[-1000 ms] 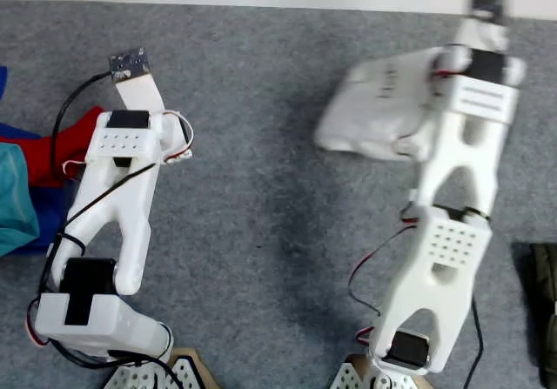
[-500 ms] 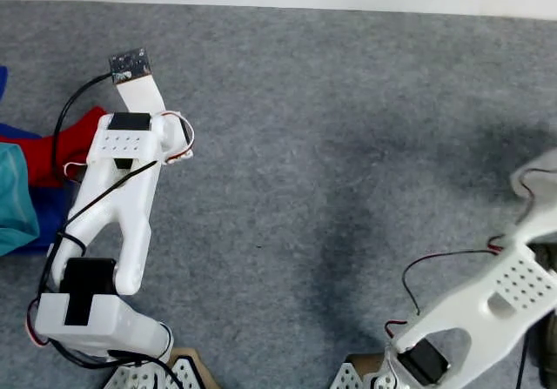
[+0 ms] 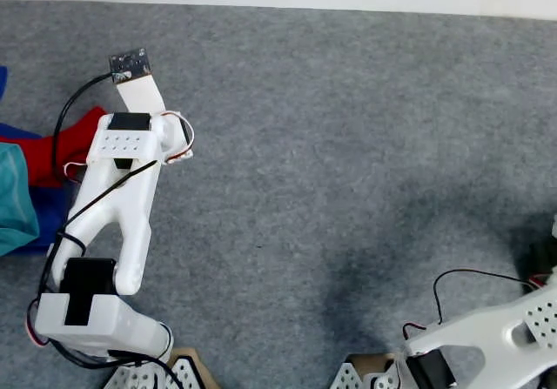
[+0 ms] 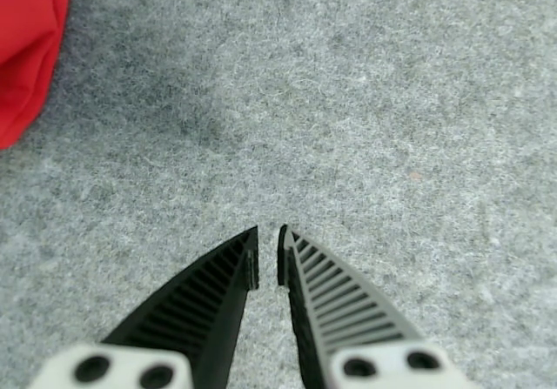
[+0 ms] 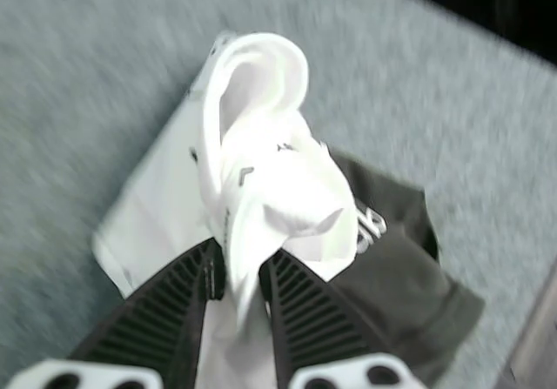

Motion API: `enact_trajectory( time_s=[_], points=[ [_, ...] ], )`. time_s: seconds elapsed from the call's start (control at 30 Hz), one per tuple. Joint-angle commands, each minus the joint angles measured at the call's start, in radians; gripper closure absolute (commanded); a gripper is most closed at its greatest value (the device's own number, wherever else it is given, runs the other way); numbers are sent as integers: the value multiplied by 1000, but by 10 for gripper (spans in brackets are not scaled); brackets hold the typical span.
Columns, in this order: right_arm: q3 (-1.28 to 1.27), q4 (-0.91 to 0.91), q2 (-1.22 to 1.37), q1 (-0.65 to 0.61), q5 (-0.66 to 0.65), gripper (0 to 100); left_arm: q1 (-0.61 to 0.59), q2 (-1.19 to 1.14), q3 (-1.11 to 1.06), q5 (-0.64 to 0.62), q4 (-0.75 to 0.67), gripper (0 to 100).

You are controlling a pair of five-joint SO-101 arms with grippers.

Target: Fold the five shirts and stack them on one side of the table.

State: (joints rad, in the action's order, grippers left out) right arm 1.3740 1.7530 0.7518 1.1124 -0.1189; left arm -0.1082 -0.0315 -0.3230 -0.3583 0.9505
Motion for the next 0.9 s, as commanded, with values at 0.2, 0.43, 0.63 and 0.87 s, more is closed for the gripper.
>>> enact_trajectory(
  time_s=[0.2,0.43,0.63,0.87],
  points=[
    [-335,12,-216,139,-184,991,16,5,4,2,-12,934],
    [-466,7,-302,255,-328,991,16,5,4,2,-12,934],
    [-582,-2,-302,309,-443,991,16,5,4,2,-11,934],
    [-742,-166,-302,346,-519,991,16,5,2,2,-11,934]
  ],
)
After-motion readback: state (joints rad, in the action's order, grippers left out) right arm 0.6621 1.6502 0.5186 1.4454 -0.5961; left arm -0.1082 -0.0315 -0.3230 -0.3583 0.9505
